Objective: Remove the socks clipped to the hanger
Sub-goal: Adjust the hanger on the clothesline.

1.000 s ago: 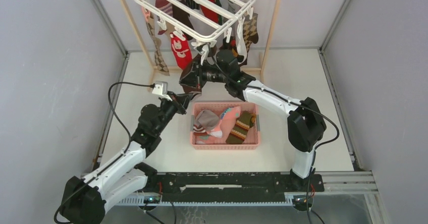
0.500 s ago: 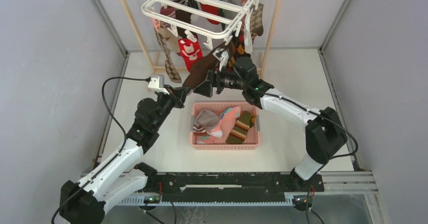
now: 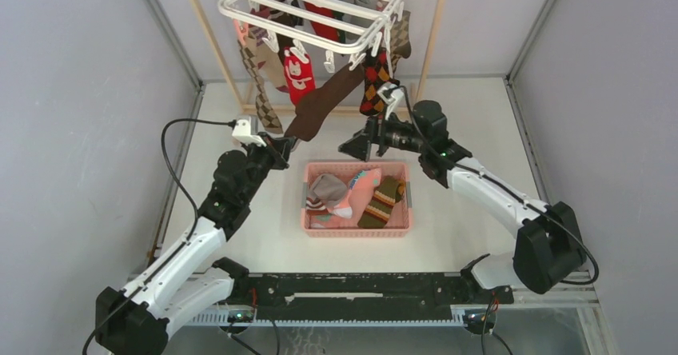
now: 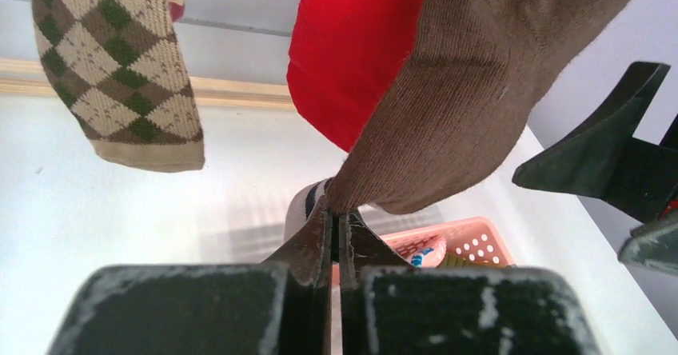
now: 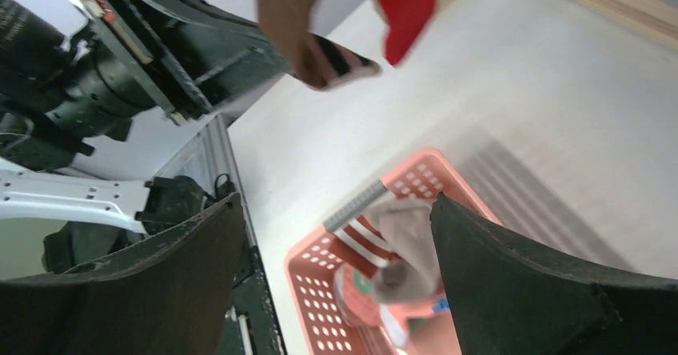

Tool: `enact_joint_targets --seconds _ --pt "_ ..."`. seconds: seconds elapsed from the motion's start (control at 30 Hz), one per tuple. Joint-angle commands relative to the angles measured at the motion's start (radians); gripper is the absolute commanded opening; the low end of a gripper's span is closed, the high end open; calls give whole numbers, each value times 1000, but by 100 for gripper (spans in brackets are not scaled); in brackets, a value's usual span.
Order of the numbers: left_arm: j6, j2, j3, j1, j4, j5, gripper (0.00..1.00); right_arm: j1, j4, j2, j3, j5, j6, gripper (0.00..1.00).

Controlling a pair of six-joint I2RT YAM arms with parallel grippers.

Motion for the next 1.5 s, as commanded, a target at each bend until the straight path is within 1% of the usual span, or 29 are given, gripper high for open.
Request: enact_joint_targets --seconds 0.0,0.1,0.2,0.27,0.4,0.47,0.57,0.63,0.7,0.8,0.97,1.1,1.33,1.4,1.43,1.47 --pt "14 -33 73 15 -26 -24 1 -106 86 -85 -85 7 55 92" --pt "13 -51 85 20 -61 -38 1 -195 152 -106 -137 25 107 91" --pt "12 -64 99 27 -106 -59 1 -267 205 -98 -147 38 110 91" --pt "8 -74 102 36 -128 -62 2 -318 273 -74 -146 28 113 91" --pt "-4 -79 113 46 -165 -61 2 -383 432 25 -106 -26 153 91" --pt "-5 -74 121 48 -182 -56 3 -405 513 90 -69 -89 177 89" --pt "-10 -68 124 51 -198 -50 2 -426 595 172 -9 -132 202 86" --pt "-10 -65 120 52 -201 -46 3 -426 623 210 29 -151 197 85" --pt "-10 -63 118 54 -206 -41 2 -420 595 237 66 -134 160 84" --pt "-10 -63 117 57 -211 -31 3 -412 585 258 85 -96 97 87" --pt "-10 -58 118 60 -213 -18 3 -384 591 333 149 -156 58 90" --pt "-9 -48 120 60 -213 -6 3 -356 638 394 189 -211 83 91" --pt "-5 -44 119 62 -215 -2 3 -288 574 409 234 -199 5 90" --pt "-7 -45 119 63 -214 -1 3 -273 565 407 236 -188 -6 87" --pt "-7 -44 119 64 -215 0 3 -264 549 407 242 -173 -13 84" --pt "-7 -43 119 63 -215 0 3 -256 523 406 250 -164 -22 78"
